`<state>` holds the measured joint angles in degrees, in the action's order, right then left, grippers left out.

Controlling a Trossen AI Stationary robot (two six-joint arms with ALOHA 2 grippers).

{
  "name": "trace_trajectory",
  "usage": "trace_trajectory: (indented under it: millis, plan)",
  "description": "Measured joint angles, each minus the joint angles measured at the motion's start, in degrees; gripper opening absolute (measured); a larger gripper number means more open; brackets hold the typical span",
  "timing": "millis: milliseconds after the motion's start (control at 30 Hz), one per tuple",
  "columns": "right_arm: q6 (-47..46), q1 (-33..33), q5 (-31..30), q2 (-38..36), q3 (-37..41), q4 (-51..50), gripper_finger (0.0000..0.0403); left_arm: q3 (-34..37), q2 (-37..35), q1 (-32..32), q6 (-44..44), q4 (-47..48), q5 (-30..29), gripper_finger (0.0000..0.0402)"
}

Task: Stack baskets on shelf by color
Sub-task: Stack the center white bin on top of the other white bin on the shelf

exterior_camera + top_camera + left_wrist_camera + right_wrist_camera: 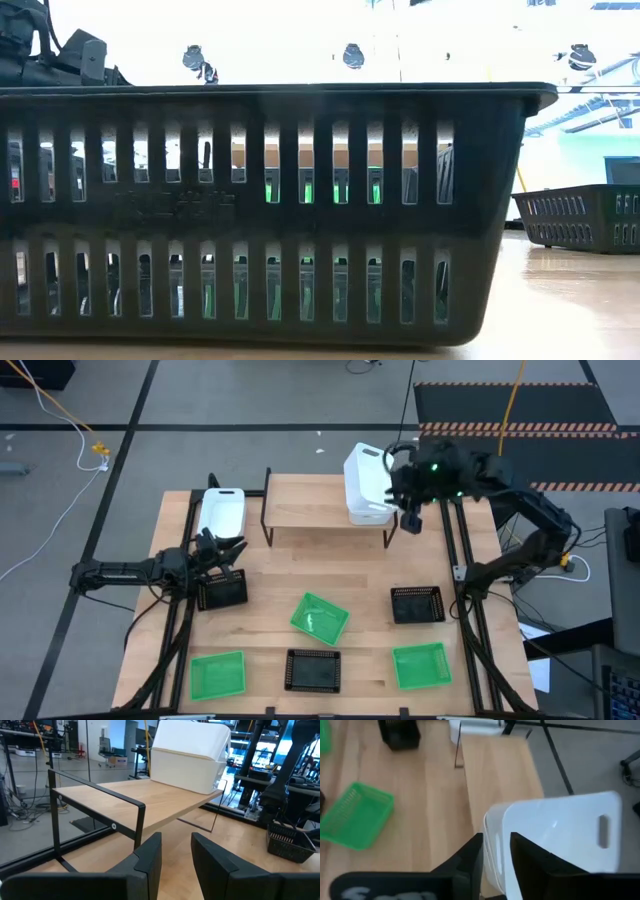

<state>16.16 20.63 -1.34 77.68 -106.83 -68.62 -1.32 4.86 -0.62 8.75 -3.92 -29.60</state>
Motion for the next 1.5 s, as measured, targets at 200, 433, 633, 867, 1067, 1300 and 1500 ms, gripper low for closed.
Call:
trace_trajectory:
  millis: [200, 433, 633, 867, 1067, 1300, 1500]
  plan:
    - [4.84, 0.64, 0.0, -7.5, 20.77, 17.8, 0.0163, 0.0, 0.0, 0.0, -0.63, 0.41, -0.04, 0.0106]
    - [4.55, 3.63, 1.66, -9.65, 28.13, 21.75, 0.0212, 0.0, 0.01, 0.0, -0.91, 0.41, -1.97, 0.0106]
    - [5.76, 6.13, 4.43, -9.63, 30.3, 26.09, 0.0195, 0.0, 0.02, 0.0, 0.35, 0.89, -1.99, 0.0106]
    - [8.79, 6.68, 4.44, -11.3, 30.38, 29.92, 0.0188, 0.0, 0.02, 0.0, 0.43, 1.25, -1.99, 0.0106]
    - [9.78, 8.65, 4.62, -13.95, 30.34, 29.77, 0.0188, -0.02, 0.02, 0.0, 1.47, 1.83, -2.01, 0.0106]
    - [10.0, 11.69, 9.08, -12.44, 30.38, 25.17, 0.0187, -0.02, 0.02, 0.0, 2.99, 1.94, -1.56, 0.0106]
    - [10.31, 14.04, 13.64, -10.27, 31.18, 25.49, 0.0187, -0.02, 0.02, 0.0, 2.96, 2.01, -1.51, 0.0106]
